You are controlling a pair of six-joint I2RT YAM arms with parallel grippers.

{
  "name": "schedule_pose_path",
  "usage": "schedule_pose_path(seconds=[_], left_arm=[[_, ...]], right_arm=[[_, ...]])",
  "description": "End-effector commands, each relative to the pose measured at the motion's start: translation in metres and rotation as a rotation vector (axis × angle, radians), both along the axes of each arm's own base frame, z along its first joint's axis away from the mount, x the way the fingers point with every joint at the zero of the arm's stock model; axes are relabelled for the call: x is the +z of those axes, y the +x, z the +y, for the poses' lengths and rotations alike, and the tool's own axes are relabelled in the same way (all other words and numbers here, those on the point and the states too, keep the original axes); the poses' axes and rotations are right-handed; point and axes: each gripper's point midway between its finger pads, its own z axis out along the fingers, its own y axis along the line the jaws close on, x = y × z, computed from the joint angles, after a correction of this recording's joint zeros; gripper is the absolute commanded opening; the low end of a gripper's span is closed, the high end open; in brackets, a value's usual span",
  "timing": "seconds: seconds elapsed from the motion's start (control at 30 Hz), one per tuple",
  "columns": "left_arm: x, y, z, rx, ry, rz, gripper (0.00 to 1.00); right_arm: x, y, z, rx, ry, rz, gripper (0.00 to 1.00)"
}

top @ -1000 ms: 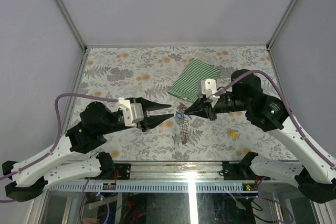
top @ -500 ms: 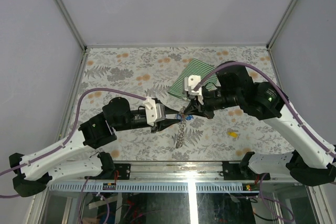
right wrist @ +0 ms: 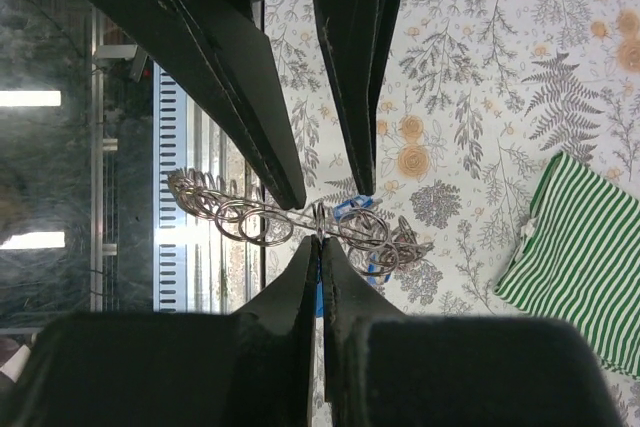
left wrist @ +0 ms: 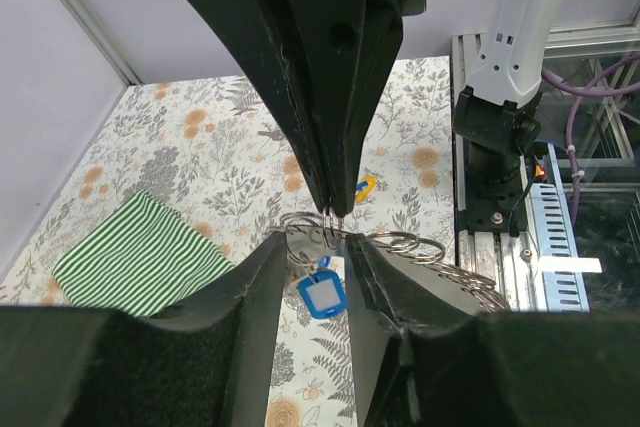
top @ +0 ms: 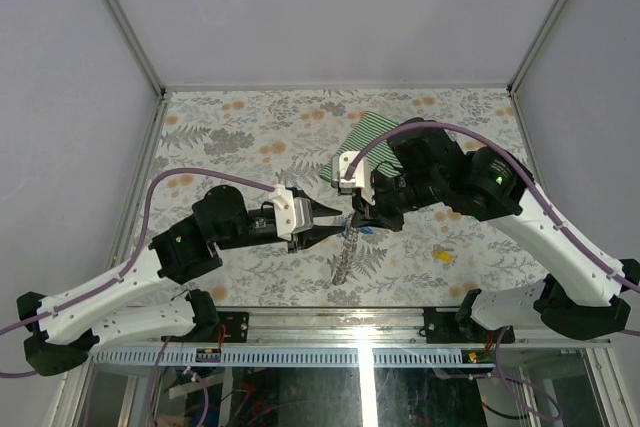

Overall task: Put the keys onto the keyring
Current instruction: Insert the key onto the keyring.

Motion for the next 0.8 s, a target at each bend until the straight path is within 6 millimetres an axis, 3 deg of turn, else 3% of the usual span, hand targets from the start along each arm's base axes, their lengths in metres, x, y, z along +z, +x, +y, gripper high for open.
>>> schedule_pose_path(seconds=[0.0, 0.4, 0.7, 0.77], left_arm=[[0.021, -0.005, -0.005, -0.037, -0.083, -0.044, 0.31], [0.015, -0.007, -0.012, -0.066, -0.063, -0.033, 0.18], [0.01, -0.003, -0.012, -0.051, -0.027, -0.037, 0.17], [0.009, -0.003, -0.013, -0.054, -0.021, -0.034, 0.12]], right_arm=[[0.017, -0.002, 0.005, 0.002, 0.032, -0.026, 0.0], [0.018, -0.005, 0.012, 0.027, 0.038, -0.027, 0.0], [0.018, -0.005, 0.015, 0.037, 0.045, -0.027, 0.0], [0.018, -0.005, 0.015, 0.038, 0.044, -0.027, 0.0]])
